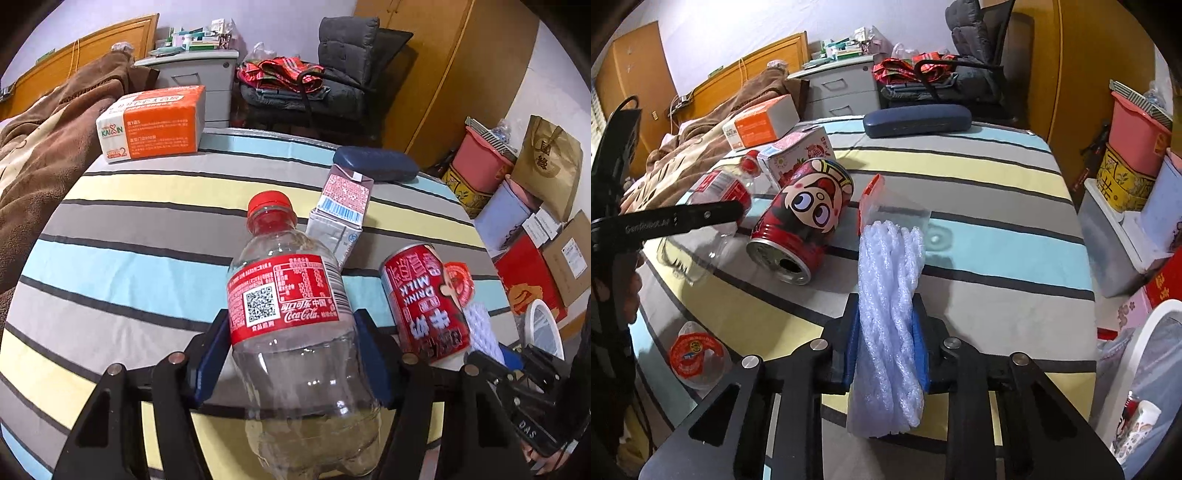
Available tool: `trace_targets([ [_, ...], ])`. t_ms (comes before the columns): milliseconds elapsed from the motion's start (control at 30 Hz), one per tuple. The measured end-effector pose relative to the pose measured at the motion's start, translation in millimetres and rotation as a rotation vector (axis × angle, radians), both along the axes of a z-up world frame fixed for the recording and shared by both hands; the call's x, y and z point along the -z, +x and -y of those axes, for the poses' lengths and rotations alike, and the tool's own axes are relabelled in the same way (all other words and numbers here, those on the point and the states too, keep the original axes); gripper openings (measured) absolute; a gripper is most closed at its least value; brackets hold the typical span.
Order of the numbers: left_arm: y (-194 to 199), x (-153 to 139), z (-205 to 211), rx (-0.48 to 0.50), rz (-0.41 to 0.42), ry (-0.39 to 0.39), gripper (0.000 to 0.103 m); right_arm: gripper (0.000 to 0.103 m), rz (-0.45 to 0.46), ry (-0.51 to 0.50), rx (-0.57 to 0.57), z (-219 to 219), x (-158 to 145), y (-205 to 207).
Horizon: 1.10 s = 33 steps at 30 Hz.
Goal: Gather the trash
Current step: 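Carry the bottle and foam sleeve over the wastebasket and open both tools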
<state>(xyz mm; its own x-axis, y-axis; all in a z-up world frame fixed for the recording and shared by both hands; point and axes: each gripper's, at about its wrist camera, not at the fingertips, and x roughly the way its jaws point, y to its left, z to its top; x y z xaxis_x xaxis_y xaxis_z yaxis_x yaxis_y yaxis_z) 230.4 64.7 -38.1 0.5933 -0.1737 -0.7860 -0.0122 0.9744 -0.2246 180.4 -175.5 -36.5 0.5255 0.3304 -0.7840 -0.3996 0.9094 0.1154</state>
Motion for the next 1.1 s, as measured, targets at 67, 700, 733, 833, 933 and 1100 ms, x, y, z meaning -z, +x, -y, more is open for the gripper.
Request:
trace_targets([
  [67, -6.3, -2.4, -0.7, -0.006, 0.008, -0.002, 0.068, 0.025, 0.007, 0.01, 0.007, 1.0, -2.2, -1.6],
  [700, -65.1, -53.0, 28.9, 0.087, 0.151, -0.007, 0.068, 0.025, 0.11, 0.098, 0.114, 22.4, -36.2, -32.8],
  [733, -67.3, -55.5, 32.7, 0.095, 0.158, -0.009, 0.068, 0.025, 0.114, 0.102, 0.121, 24.2, -37.7, -34.4],
  [833, -73.0, -63.0, 44.9, 0.124, 0.18, -0.011, 0.068, 0.025, 0.131, 0.107, 0.15, 31.2, -41.7, -40.1],
  [933, -76.9, -68.4, 56.4, 0.153, 0.197, -0.012, 0.068, 0.025, 0.151, 0.104, 0.174, 38.5, -46.0, -46.4],
  [1100, -83.5, -76.4, 83.5, 0.213, 0.228, 0.004, 0.068, 0.025, 0.178, 0.108, 0.228, 57.0, -52.8, -56.0],
])
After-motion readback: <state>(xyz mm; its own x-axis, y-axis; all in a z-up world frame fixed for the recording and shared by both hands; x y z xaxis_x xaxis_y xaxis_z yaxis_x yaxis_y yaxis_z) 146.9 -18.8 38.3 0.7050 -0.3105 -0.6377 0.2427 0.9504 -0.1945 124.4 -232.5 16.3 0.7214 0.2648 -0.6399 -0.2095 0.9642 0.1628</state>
